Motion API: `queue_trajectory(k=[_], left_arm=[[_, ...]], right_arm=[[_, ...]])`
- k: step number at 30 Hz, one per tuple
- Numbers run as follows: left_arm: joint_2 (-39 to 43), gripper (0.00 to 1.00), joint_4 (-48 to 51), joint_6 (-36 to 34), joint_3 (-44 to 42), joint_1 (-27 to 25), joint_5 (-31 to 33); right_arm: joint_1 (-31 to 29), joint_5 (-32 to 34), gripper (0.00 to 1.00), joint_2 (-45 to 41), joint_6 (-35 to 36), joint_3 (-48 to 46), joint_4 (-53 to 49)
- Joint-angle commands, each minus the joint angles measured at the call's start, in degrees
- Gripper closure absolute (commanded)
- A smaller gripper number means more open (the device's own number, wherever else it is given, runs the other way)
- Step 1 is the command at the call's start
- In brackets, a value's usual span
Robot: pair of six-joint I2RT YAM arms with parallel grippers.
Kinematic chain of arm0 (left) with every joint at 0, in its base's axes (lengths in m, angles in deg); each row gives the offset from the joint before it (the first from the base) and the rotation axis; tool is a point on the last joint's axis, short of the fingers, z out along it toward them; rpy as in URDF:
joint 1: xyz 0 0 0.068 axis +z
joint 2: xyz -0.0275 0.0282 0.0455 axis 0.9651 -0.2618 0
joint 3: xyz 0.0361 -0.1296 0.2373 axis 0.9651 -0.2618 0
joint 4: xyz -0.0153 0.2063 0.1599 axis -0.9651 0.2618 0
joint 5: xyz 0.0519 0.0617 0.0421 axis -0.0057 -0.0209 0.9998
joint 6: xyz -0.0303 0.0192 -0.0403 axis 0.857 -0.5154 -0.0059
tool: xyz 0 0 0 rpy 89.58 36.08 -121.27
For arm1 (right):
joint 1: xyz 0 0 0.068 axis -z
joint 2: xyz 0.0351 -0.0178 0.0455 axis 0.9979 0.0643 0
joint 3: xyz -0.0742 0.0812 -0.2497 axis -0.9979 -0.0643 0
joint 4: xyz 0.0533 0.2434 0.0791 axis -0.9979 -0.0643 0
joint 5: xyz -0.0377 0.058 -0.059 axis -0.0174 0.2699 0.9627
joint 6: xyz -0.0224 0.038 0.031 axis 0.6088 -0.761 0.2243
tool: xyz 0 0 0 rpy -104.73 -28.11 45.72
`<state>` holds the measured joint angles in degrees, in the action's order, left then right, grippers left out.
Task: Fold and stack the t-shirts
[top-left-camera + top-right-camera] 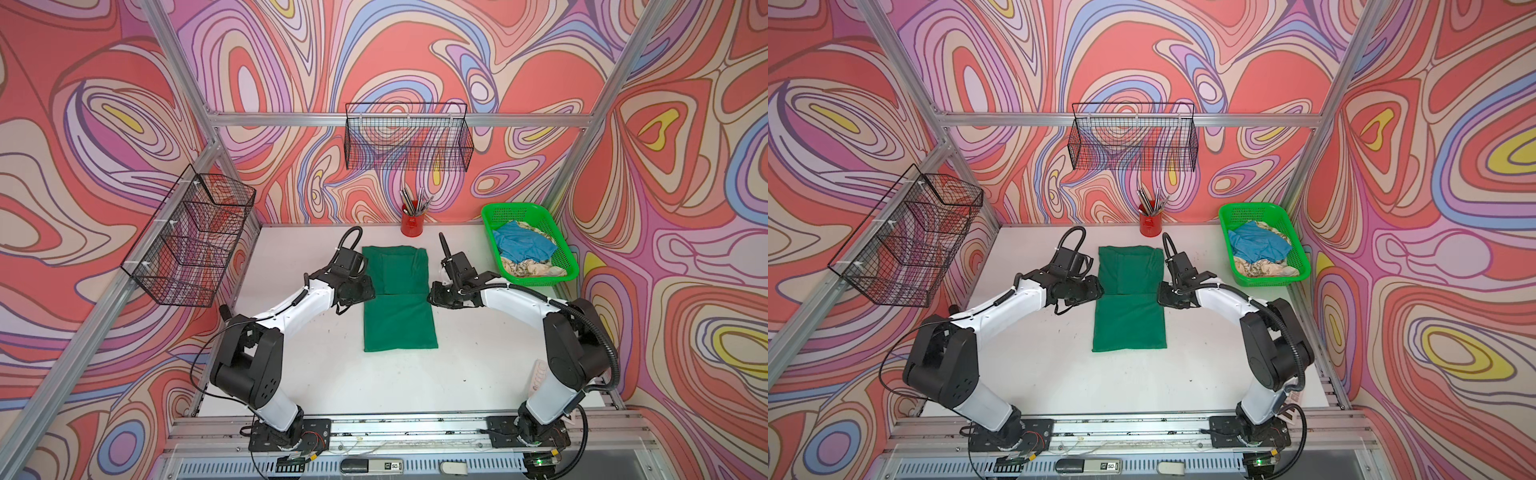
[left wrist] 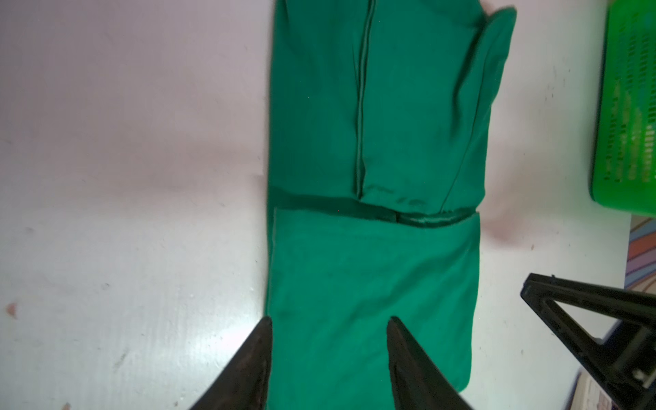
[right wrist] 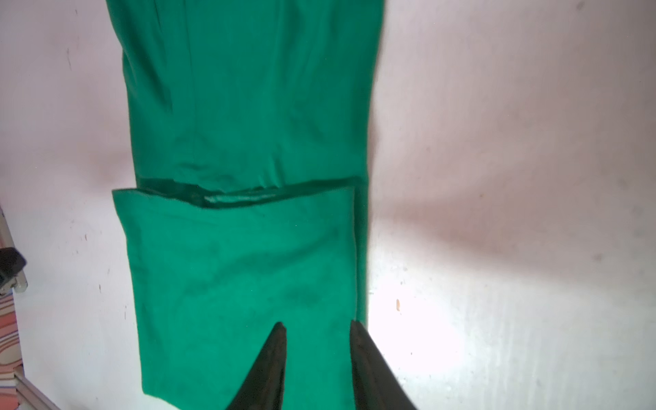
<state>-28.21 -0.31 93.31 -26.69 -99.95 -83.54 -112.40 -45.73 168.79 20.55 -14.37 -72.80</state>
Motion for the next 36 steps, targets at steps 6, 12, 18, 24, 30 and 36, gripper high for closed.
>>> queue_trajectory(k=[6,12,18,24,30,36], left_arm=[[2.4,0.48,3.3,1.5,-8.3,-2.9,-4.4],[4.9,0.49,3.7,0.1,-12.8,-3.7,-3.8],[7.3,0.53,2.2,1.0,-18.5,-3.6,-6.1],[7.3,0.57,0.5,1.1,-21.3,-3.6,-7.8],[5.9,0.59,-0.7,1.4,-23.1,-3.6,-9.3],[5.8,0.61,-2.6,3.0,-25.2,-3.7,-10.1]], right_arm=[[-2.4,-2.7,0.69,-4.7,-2.7,-9.6,1.6],[-5.4,-2.2,0.67,-6.9,-3.3,-13.7,-0.3],[-8.2,-2.0,0.65,-9.9,-7.2,-18.4,0.1],[-8.4,-1.8,0.64,-10.0,-8.2,-19.7,0.0],[-8.8,-2.5,0.66,-9.7,-10.0,-22.0,2.8],[-9.5,-2.9,0.68,-9.9,-11.6,-23.6,4.5]])
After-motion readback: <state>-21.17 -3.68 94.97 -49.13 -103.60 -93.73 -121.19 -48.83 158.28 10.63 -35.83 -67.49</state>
